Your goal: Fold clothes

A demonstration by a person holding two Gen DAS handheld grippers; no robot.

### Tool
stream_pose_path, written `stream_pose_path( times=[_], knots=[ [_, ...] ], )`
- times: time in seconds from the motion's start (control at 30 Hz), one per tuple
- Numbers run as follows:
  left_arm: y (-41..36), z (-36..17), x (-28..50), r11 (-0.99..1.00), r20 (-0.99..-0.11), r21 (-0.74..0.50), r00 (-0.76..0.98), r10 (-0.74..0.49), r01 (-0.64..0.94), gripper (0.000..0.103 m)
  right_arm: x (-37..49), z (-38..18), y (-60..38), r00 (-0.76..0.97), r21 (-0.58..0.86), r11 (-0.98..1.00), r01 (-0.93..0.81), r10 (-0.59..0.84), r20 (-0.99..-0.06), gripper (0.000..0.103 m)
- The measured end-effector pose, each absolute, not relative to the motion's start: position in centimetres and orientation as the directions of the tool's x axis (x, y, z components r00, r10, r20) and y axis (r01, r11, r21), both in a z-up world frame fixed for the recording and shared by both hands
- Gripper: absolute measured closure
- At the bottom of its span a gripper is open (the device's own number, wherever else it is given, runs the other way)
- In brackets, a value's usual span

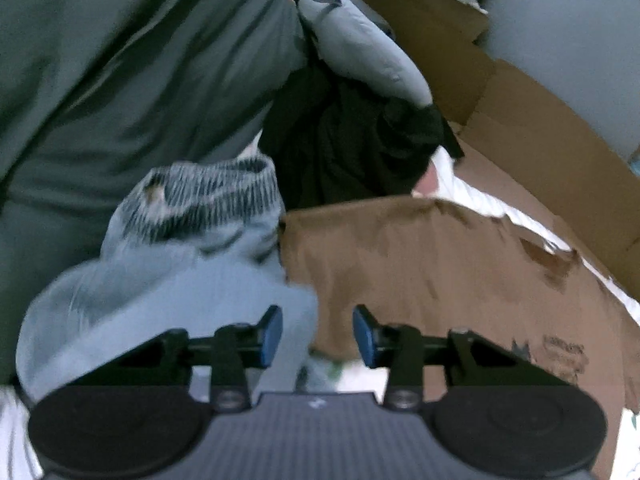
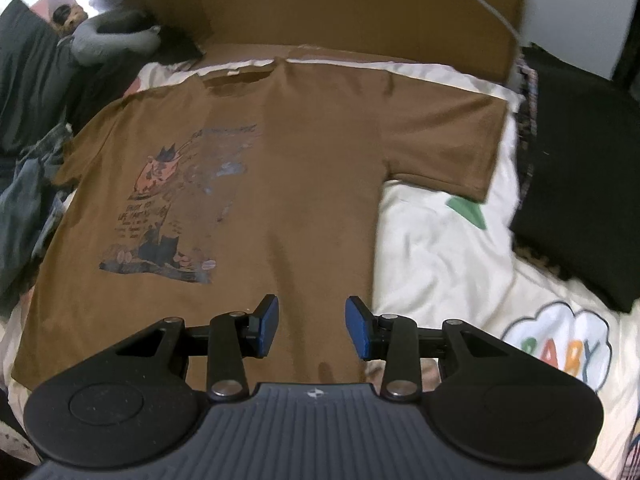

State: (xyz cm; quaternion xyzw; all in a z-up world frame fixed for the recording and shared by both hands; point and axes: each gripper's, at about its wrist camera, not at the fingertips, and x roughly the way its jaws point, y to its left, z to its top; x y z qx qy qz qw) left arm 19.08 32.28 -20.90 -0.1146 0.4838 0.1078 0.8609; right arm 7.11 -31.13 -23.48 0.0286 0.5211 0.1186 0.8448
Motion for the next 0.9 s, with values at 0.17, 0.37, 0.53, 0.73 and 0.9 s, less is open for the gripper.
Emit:
stream_pose_path(
  times=[0.17,0.37,0.53,0.73,0.9],
  knots=[
    [34.2,-22.5,24.7,0.956,-0.882,-0.03,0.457,0.112,-0.291,0.062,8.9,-24.7,-29.3,0.409,0.175,0.965,-0.198,0.243,-0.879,0.059],
    [35.8,-26.1,28.9,0.959,-0.922,-0.024,0.378,0.088,-0.281,0.073,10.8,-26.8,-27.5,0.381,0.191,0.962,-0.193,0.253,-0.889,0.059],
    [36.4,-28.7,31.3,0.959,-0.937,-0.005,0.335,0.095,-0.284,0.073,11.5,-28.1,-26.5,0.349,0.185,0.96,-0.209,0.25,-0.903,0.059],
    [36.7,-31.2,32.8,0.957,-0.953,-0.021,0.296,0.069,-0.289,0.073,12.1,-29.5,-26.4,0.325,0.188,0.964,-0.187,0.241,-0.915,0.059],
    [37.0,-33.1,33.4,0.945,-0.956,0.046,0.259,0.136,-0.324,0.074,12.3,-30.6,-26.6,0.312,0.19,0.967,-0.172,0.236,-0.92,0.059]
  ],
)
